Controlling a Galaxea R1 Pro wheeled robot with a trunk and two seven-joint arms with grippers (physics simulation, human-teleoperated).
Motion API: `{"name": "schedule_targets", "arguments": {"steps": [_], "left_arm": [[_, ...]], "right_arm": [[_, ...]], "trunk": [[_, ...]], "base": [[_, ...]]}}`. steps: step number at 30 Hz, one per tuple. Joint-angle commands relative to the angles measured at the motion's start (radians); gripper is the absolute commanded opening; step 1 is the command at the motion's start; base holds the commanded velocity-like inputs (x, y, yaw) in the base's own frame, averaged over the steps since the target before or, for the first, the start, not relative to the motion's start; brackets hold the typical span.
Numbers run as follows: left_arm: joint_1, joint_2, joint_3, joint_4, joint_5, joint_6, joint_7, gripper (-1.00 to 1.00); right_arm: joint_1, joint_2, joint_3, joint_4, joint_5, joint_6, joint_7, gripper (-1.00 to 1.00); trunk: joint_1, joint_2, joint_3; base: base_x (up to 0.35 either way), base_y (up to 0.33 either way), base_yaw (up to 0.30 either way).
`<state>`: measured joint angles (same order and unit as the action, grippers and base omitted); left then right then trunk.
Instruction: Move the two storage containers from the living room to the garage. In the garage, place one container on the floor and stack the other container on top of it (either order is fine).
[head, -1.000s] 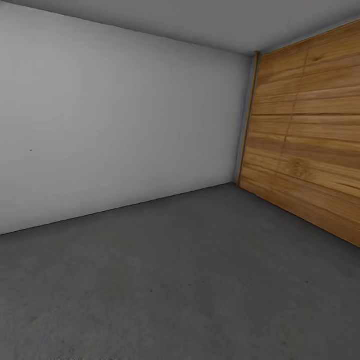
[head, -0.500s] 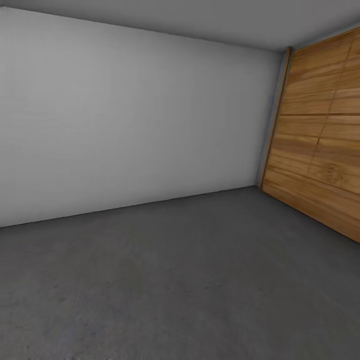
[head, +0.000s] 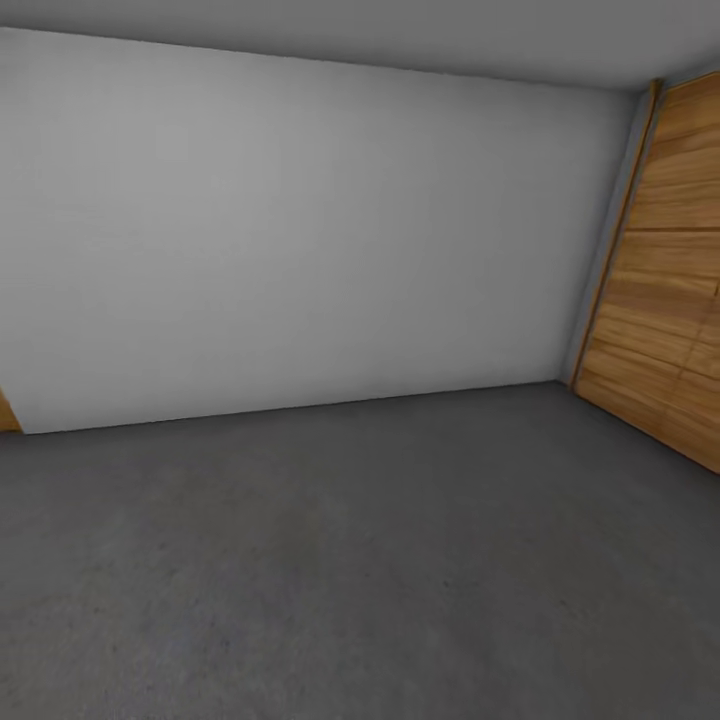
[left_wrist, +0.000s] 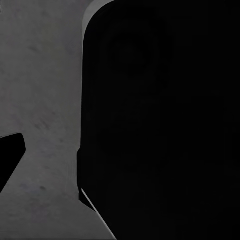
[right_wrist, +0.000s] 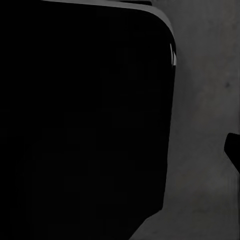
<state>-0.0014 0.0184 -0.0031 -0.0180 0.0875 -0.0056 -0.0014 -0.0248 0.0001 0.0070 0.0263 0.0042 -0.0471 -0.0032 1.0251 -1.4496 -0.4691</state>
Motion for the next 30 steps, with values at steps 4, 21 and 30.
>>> {"name": "schedule_targets", "arguments": {"steps": [4,21,30], "left_arm": [[0.000,0.000,-0.002,0.000,0.009,-0.001,0.000,1.00],[0.000,0.000,-0.002,0.000,0.009,-0.001,0.000,1.00],[0.000,0.000,-0.002,0.000,0.009,-0.001,0.000,1.00]], "right_arm": [[-0.001,-0.001,0.001,0.003,0.000,-0.010,0.001,1.00],[-0.001,-0.002,0.001,0.003,0.000,-0.013,0.001,1.00],[-0.001,-0.002,0.001,0.003,0.000,-0.013,0.001,1.00]], "trunk": [[0.000,0.000,-0.001],[0.000,0.000,-0.001],[0.000,0.000,-0.001]], "base": [[0.000,0.000,0.277],[0.000,0.000,0.277],[0.000,0.000,0.277]]}}
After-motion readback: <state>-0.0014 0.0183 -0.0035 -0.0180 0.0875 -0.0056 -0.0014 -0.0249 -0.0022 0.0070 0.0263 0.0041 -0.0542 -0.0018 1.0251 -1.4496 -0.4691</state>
